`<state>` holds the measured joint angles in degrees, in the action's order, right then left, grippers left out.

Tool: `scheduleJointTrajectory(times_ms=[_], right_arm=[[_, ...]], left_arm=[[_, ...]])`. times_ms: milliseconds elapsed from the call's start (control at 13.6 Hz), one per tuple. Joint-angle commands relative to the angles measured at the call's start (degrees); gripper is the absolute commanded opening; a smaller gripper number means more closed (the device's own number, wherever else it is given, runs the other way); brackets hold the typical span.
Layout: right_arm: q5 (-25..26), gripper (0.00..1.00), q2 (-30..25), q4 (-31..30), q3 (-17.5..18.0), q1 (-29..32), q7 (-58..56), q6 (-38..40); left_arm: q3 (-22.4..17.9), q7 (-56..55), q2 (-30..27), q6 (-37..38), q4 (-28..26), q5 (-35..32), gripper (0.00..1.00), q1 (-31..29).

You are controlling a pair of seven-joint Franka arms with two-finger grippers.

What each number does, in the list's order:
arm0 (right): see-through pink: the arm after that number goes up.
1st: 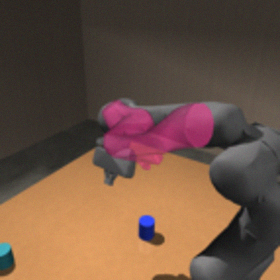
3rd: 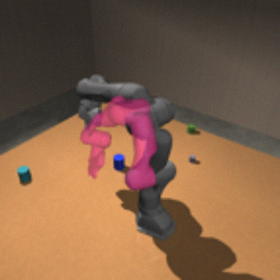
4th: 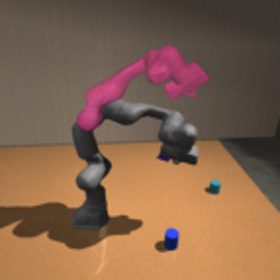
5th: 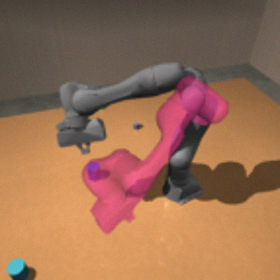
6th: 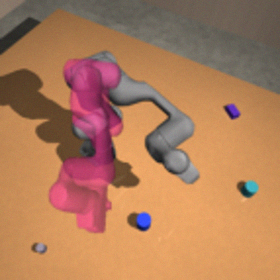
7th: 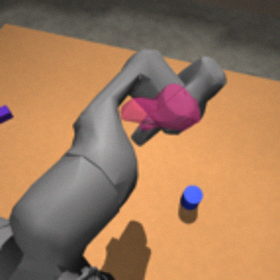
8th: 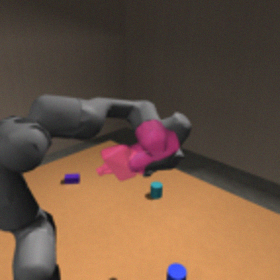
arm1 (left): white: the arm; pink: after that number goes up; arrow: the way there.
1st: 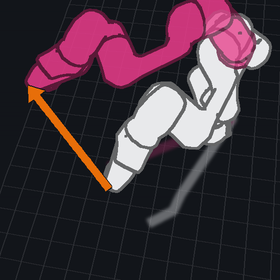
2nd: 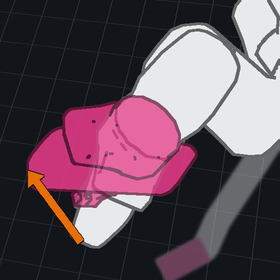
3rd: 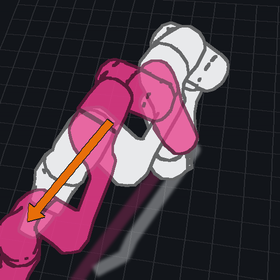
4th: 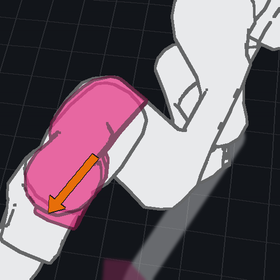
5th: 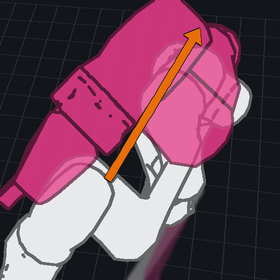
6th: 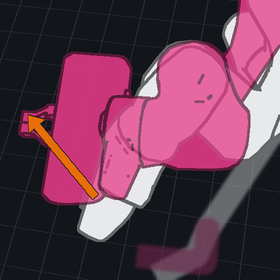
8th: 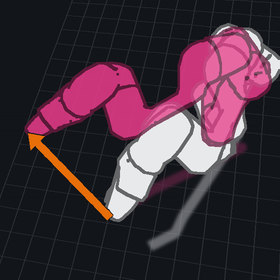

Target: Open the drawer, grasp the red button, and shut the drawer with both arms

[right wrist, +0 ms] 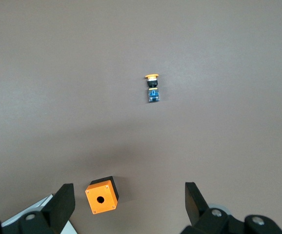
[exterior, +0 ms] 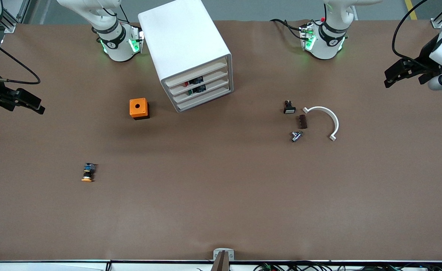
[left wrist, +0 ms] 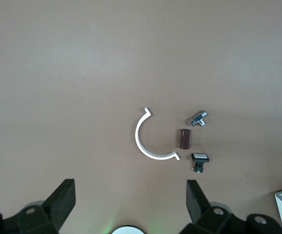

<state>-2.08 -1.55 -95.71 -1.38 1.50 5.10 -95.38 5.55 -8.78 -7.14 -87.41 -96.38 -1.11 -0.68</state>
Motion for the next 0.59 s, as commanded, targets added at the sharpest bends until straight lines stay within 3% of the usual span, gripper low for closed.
scheduleJointTrajectory(times_ms=[0,516], right_arm=[[0.4,1.00,-1.1,-0.6,0.0,-0.3,1.0,0.1],[0.4,1.00,-1.1,-0.6,0.0,-0.3,1.0,0.1]], left_arm=[[0.0,1.3,0.7,1.3,1.5,-0.2,1.00,-0.2],[0.2,0.3,4.8,1.2,3.2,-0.6,1.00,0.5]])
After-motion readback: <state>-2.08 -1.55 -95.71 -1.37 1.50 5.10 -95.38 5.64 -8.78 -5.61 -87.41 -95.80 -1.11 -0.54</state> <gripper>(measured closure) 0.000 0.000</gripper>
